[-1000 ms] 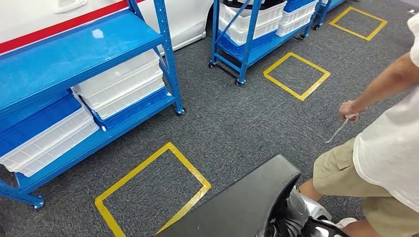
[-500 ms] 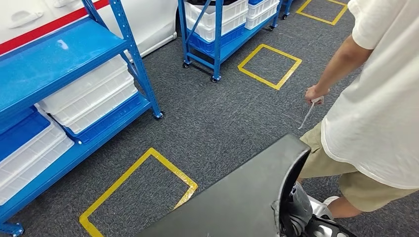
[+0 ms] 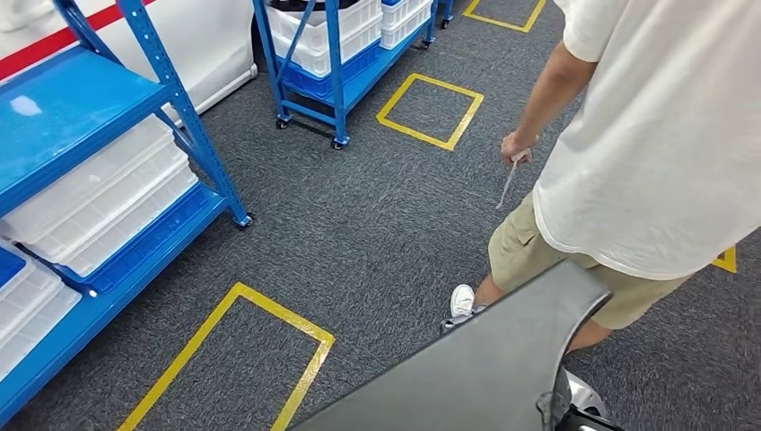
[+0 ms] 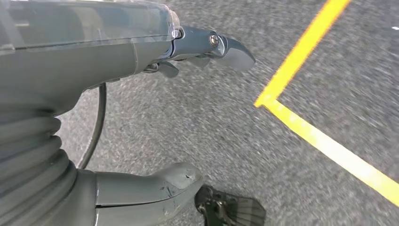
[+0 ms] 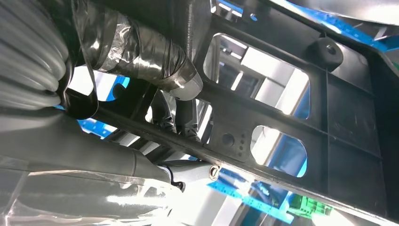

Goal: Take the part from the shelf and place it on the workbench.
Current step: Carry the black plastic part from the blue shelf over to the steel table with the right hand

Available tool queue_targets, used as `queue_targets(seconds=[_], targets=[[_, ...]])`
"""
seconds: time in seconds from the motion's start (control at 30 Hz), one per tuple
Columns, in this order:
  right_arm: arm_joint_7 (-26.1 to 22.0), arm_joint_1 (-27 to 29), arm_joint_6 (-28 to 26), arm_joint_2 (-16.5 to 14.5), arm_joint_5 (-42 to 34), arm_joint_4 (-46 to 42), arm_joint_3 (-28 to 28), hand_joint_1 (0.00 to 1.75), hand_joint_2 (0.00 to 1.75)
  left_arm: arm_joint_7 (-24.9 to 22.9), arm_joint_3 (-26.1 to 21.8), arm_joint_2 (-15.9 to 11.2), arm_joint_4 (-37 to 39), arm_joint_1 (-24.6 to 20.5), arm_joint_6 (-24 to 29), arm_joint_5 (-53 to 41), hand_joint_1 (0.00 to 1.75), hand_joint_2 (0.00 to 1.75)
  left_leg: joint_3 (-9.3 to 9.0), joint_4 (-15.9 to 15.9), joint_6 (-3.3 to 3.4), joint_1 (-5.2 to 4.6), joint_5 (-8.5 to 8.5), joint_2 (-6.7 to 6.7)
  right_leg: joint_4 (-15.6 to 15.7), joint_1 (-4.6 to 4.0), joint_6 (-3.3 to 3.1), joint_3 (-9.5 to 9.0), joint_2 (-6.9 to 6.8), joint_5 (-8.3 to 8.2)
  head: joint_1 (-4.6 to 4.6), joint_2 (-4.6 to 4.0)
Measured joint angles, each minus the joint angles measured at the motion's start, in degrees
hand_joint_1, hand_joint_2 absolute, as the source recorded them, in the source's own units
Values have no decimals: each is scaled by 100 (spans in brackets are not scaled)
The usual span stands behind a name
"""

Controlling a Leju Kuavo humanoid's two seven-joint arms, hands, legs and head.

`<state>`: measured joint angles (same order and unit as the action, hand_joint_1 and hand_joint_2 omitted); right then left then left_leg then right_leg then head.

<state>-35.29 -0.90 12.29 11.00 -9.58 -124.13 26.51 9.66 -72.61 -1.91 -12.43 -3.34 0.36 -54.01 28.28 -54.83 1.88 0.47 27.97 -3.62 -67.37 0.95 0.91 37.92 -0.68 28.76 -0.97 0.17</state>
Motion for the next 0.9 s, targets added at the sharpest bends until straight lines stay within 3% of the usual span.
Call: queue_targets(seconds=[0.07, 0.1, 0.17, 0.2, 0.27, 0.33, 0.37, 0.4, 0.43, 0.5, 0.57, 0.63, 0.7, 0.77, 0.83, 0.9], targets=[[7, -13, -4, -16, -10, -1, 1, 175, 175, 0, 0, 4, 0, -7, -1, 0, 0, 175, -15, -23, -54, -23, 38, -97, 715, -38, -39, -398, -218, -216, -1, 0], [8, -18, -9, -27, -23, -4, 1, 175, 175, -1, 0, 6, 0, -7, -1, 0, 0, 175, -17, -34, -82, -36, 54, -144, 898, -59, -64, -485, -282, -240, -1, 0], [7, -10, -29, -51, -77, -12, -5, 175, 175, -1, 0, 10, -1, -19, -8, 0, 0, 175, -22, -47, -141, -45, 74, -248, 976, -84, -126, -488, -225, -228, -3, 0], [6, 0, -47, -66, -108, -19, -18, 175, 175, 0, 0, 14, 0, -32, -13, 0, 0, 175, -23, -68, -171, -34, 106, -228, 990, -80, -156, -485, -171, -238, -3, 0], [3, 13, -87, -117, -169, -31, -74, 175, 175, 8, 1, 28, 1, -50, -24, -1, 0, 175, 78, -341, -222, 2, 320, -2, 1021, -63, -232, -491, -77, -261, -3, 0], [2, 31, -112, -179, -210, -37, -147, 175, 175, 15, 1, 40, 2, -33, -31, -1, 0, 175, 403, -1067, -251, 26, 715, 257, 1025, -60, -279, -485, 20, -271, -3, 0], [2, 48, -115, -203, -219, -37, -180, 175, 175, 16, 0, 44, 2, -18, -33, 0, 0, 175, 595, -1475, -262, 30, 875, 300, 1022, -64, -288, -480, 80, -273, -3, 0], [2, 68, -115, -220, -221, -37, -207, 175, 175, 16, 0, 48, 2, -6, -36, -1, 0, 175, 733, -1746, -270, 30, 934, 316, 1019, -66, -291, -479, 145, -275, -3, 0], [2, 85, -115, -232, -225, -37, -231, 175, 175, 16, 0, 51, 2, 0, -39, -1, 0, 175, 776, -1802, -273, 31, 870, 323, 1015, -66, -291, -482, 213, -277, -3, 0], [-1, 115, -120, -262, -240, -38, -285, 175, 175, 22, 0, 56, 2, 0, -43, 0, 0, 175, 550, -1242, -265, 43, 445, 380, 1006, -58, -283, -504, 347, -276, -3, 0], [-10, 146, -130, -304, -266, -39, -364, 175, 175, 29, 0, 57, 2, 2, -43, 2, 0, 175, 227, -484, -248, 61, 100, 595, 990, -59, -242, -499, 477, -280, -3, 0], [-23, 193, -121, -337, -281, -47, -459, 175, 175, 23, 0, 60, 2, 7, -42, 4, 0, 175, 102, -175, -214, 55, 43, 718, 988, -54, -163, -450, 594, -313, -3, 1], [-31, 253, -93, -347, -282, -65, -542, 175, 175, 14, 0, 65, 2, 0, -42, 4, 0, 175, 92, -127, -152, 50, 26, 624, 994, -40, -89, -408, 663, -339, -3, 1], [-36, 293, -79, -349, -281, -85, -608, 175, 175, 14, -1, 71, 2, -11, -42, 4, 0, 175, 87, -87, -67, 58, -10, 506, 781, -53, -46, -307, 468, -186, 1, 0], [-41, 314, -77, -349, -281, -95, -658, 175, 175, 14, -1, 78, 2, -1, -42, 5, 0, 175, 93, -70, -5, 41, -23, 371, 108, -66, -22, -1, 197, 195, 4, 0], [-42, 348, -74, -349, -281, -94, -685, 175, 175, 14, -3, 83, 2, 13, -42, 5, 0, 175, 106, -70, 14, 16, -19, 232, -605, -60, -10, 329, 130, 479, 4, 0]])
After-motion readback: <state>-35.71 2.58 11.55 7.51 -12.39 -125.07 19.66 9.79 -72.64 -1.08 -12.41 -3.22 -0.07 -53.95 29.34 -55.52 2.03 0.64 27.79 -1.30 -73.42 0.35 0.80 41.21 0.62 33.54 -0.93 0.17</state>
